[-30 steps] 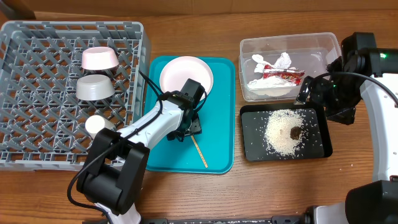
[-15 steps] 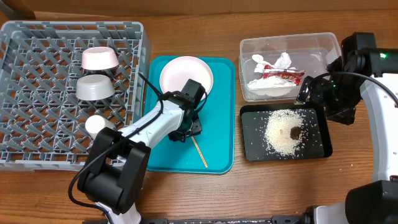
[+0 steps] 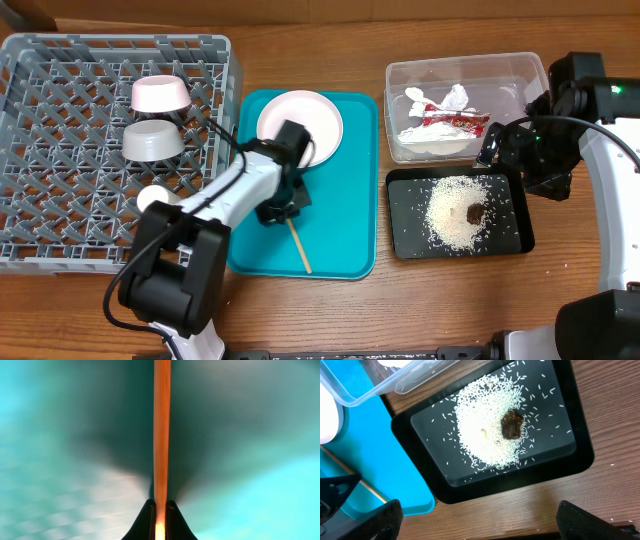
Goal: Sort waste into correct bins and load items into the dishwasher
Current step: 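Lower the chopstick into the rack's edge slot and release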
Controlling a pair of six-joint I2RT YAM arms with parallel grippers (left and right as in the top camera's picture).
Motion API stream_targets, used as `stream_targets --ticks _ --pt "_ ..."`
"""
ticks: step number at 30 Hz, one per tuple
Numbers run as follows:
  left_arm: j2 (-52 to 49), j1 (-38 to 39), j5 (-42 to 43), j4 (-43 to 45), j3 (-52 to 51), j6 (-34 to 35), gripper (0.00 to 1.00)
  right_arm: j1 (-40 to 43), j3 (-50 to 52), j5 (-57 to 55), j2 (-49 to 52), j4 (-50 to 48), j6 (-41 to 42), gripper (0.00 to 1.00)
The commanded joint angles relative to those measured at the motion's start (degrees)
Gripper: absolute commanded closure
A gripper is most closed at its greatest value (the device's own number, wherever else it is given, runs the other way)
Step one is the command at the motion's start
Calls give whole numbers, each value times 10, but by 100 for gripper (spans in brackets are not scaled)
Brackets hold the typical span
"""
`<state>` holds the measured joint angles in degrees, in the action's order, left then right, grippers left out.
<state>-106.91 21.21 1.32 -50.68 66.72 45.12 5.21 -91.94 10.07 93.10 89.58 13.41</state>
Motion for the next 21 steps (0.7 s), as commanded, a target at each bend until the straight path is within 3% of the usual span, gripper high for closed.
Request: stream_targets --ticks 1,11,17,21 --pt "42 -37 2 -23 31 -27 96 1 -14 1 -14 -1 -3 0" --pt "152 -124 -62 -110 122 -182 96 1 -14 0 -14 -1 -3 0" --pt "173 -191 -68 -79 153 -366 96 1 -14 1 -14 -3 -3 0" --pt "166 -219 -79 -55 153 -442 96 1 -14 1 -14 -3 -3 0"
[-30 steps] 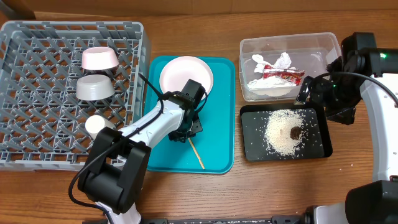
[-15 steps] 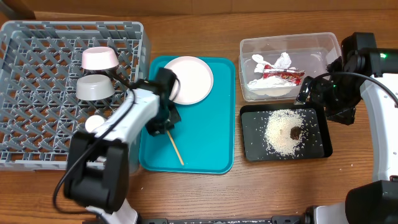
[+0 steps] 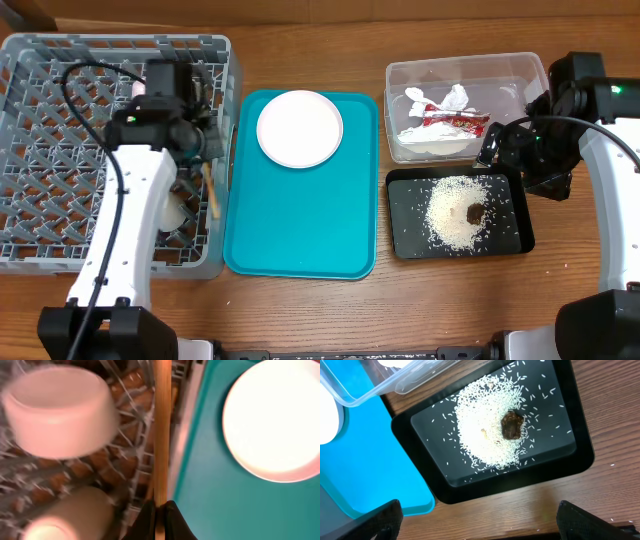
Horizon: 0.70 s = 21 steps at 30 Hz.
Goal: Sort waste into correct bins and load items into the dishwasher
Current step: 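Lower the chopstick into the rack's edge slot and release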
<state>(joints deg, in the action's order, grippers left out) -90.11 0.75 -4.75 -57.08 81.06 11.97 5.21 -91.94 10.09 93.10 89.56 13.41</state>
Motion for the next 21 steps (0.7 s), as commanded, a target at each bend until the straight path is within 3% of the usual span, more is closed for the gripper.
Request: stream_targets --ticks 1,6,11,14,15,21 --pt "-9 -23 -18 22 9 -126 96 1 -14 0 -14 -3 -3 0" --pt "-33 -25 -15 48 9 -139 91 1 -14 0 -14 -2 -3 0" --pt "-54 -22 -8 44 9 -137 73 1 -14 0 -14 -2 -3 0" --pt "-55 -22 5 44 9 -134 70 1 -14 0 -14 -1 -3 0" --pt "-55 -21 36 45 9 -131 63 1 -14 0 -14 -1 -3 0" --pt "-55 2 147 48 9 -131 58 1 -14 0 -14 -1 -3 0"
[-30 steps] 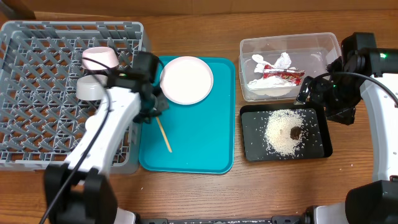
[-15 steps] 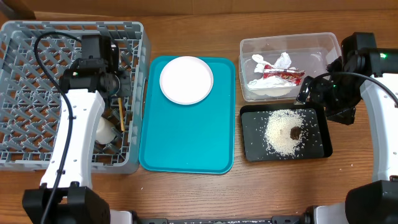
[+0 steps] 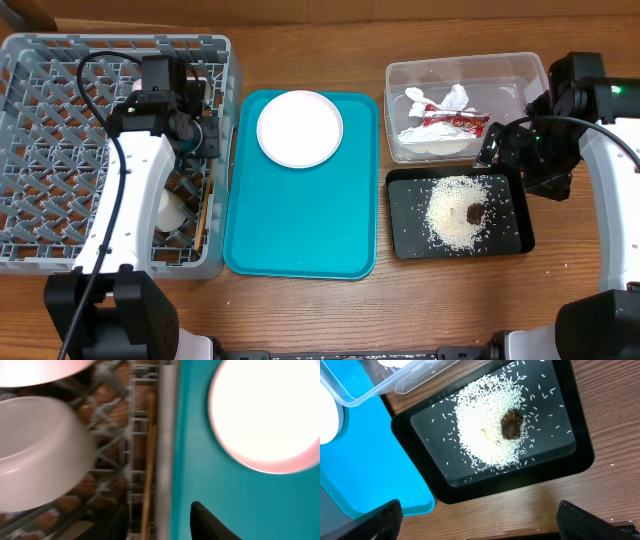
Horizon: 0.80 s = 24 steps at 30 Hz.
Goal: Sort waste into correct bins and load items into the dishwasher
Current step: 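Lower the chopstick into the rack's edge slot and release, then grasp the rim of the white plate with left gripper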
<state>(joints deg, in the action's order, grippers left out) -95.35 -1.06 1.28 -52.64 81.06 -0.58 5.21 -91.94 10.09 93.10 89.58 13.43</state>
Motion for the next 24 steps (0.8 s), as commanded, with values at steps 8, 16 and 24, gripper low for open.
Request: stream_targets --ticks 8,16,24 --pt "-8 112 85 50 6 -52 48 1 -14 0 -14 -2 -3 0" --pt "-74 200 50 116 6 -103 38 1 -14 0 -14 -3 -3 0" --pt "-172 221 41 126 6 -130 35 1 -14 0 -14 -3 -3 0"
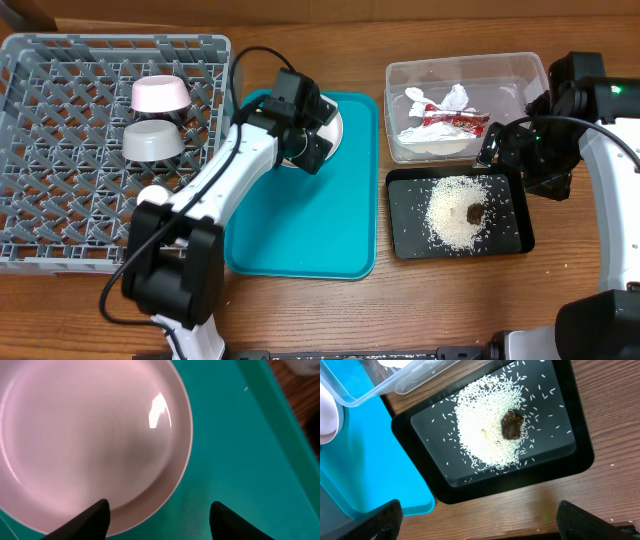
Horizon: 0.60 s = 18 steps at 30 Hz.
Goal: Sort waste into correct bins and load items into the dishwasher
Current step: 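Grasp the rim of the white plate with left gripper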
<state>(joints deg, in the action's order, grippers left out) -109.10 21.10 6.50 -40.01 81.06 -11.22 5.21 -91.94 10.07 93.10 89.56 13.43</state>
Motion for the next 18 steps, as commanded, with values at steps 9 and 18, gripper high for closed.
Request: stream_targets --ticks 9,18 --pt "-83 2 42 -56 6 19 50 1 -14 1 -14 -3 -3 0" --pt "-83 23 75 -82 6 25 75 1 -14 1 -14 -3 -3 0"
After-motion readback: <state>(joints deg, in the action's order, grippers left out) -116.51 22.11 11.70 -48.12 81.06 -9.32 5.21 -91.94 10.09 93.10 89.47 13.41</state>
